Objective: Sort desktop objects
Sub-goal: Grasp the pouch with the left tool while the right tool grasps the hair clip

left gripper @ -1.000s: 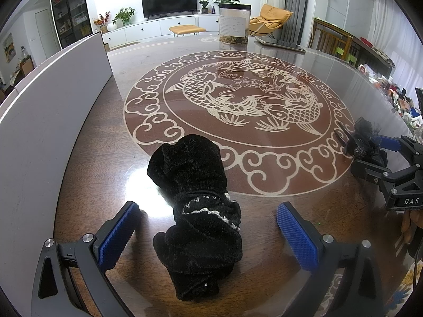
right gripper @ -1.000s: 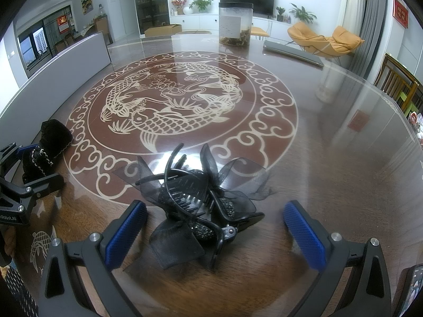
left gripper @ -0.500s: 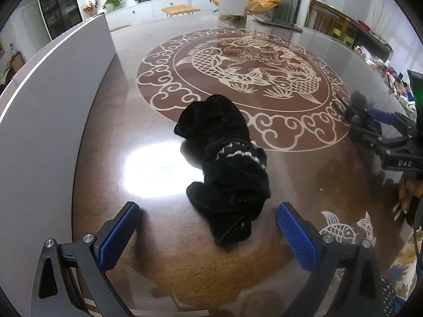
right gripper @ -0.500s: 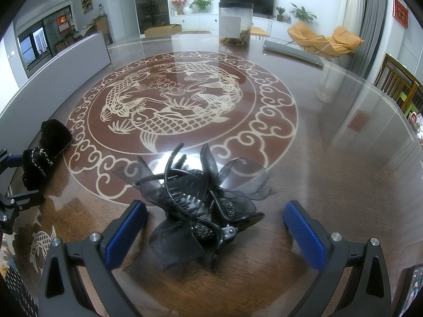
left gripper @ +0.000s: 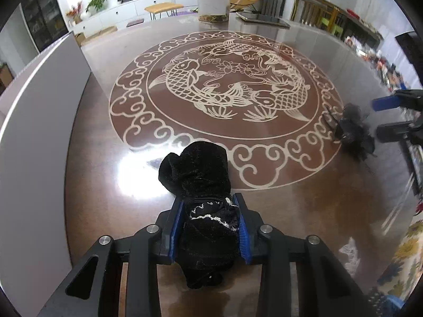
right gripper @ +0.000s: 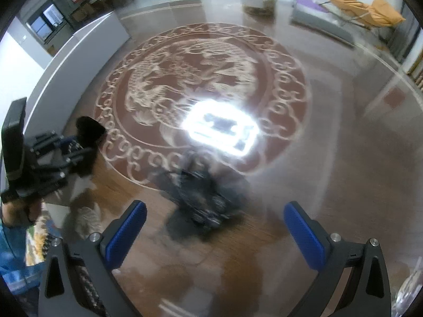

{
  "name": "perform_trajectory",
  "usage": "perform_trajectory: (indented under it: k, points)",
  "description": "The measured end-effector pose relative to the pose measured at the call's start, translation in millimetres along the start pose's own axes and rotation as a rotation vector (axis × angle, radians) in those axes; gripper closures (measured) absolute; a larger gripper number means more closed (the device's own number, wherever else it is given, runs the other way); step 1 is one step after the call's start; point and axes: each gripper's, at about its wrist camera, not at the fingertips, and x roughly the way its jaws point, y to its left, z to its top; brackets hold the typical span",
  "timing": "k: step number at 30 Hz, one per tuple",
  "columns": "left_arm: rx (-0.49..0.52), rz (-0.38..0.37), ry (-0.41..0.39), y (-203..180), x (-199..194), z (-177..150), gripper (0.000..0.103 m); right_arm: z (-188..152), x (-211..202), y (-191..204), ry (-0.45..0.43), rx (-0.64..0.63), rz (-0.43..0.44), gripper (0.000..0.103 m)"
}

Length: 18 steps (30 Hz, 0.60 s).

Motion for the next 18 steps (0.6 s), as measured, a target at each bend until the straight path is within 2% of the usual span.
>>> perform_trajectory:
  k: [4,6,7,8,9,10,12,18]
  points:
    - [-0.015,-0.013,-0.003,3.9,-8.5,-6.7,0.068,7.0,26.0,27.9,0.096,-0.136,-0.081,0.001]
    - [-0.031,-0.024,-0.010,7.3,-12.8,-10.2,0.068,6.5,32.4,34.3,0.121,-0.178,-0.103,0.017]
    - [-0.039,-0.029,-0.015,9.3,-14.7,-11.4,0.068,6.0,34.2,35.0,0.134,-0.178,-0.080,0.039]
    - [-0.042,-0.032,-0.017,9.9,-15.0,-12.6,0.068,4.6,38.6,34.0,0.166,-0.164,-0.051,0.046]
    - [-0.042,-0.035,-0.017,9.7,-14.7,-14.0,0.068,4.1,38.1,35.2,0.160,-0.173,-0.062,0.051]
    - [-0.042,-0.036,-0.017,9.2,-15.1,-14.8,0.068,3.8,37.7,36.3,0.163,-0.179,-0.076,0.063]
    - [-0.044,-0.045,-0.022,7.9,-18.8,-17.5,0.068,2.8,33.6,35.2,0.170,-0.156,-0.074,0.064]
    - [-0.050,-0.090,-0.100,5.3,-59.1,-14.8,0.068,5.5,-13.8,45.6,0.087,-0.148,-0.092,0.065]
